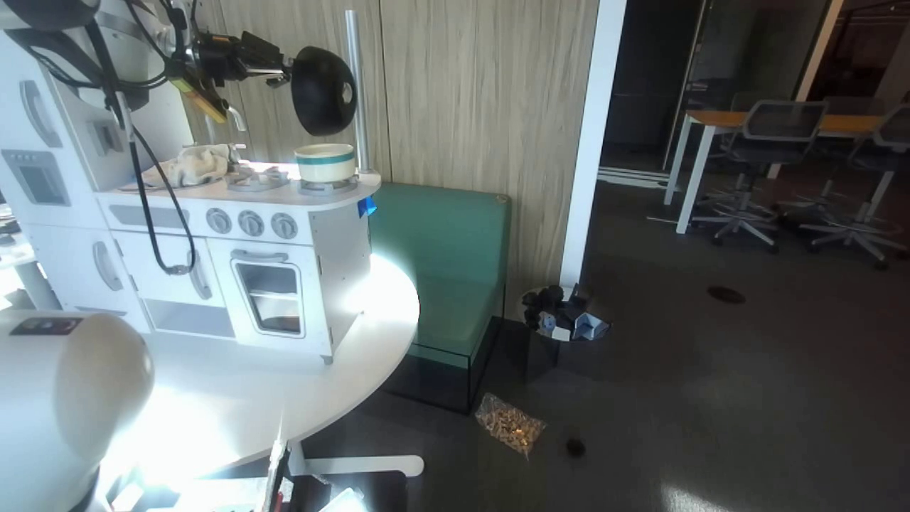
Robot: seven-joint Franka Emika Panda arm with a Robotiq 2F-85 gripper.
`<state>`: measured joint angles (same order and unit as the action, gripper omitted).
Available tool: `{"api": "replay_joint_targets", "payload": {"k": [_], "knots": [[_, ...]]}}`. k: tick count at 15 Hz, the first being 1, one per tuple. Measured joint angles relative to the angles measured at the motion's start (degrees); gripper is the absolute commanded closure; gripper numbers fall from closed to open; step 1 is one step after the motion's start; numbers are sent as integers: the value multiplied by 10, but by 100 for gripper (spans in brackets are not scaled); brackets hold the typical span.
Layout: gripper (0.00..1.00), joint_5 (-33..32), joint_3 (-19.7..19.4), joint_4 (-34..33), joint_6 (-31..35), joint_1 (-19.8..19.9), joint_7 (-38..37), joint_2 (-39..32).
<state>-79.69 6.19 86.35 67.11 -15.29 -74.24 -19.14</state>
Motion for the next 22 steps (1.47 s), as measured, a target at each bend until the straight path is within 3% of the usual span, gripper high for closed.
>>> {"api": "replay_joint_targets", "payload": {"k": [9,22], "knots": [[99,-86,1,57,-33,5,1,12],[99,-116,11,63,-30,5,63,2]]}}
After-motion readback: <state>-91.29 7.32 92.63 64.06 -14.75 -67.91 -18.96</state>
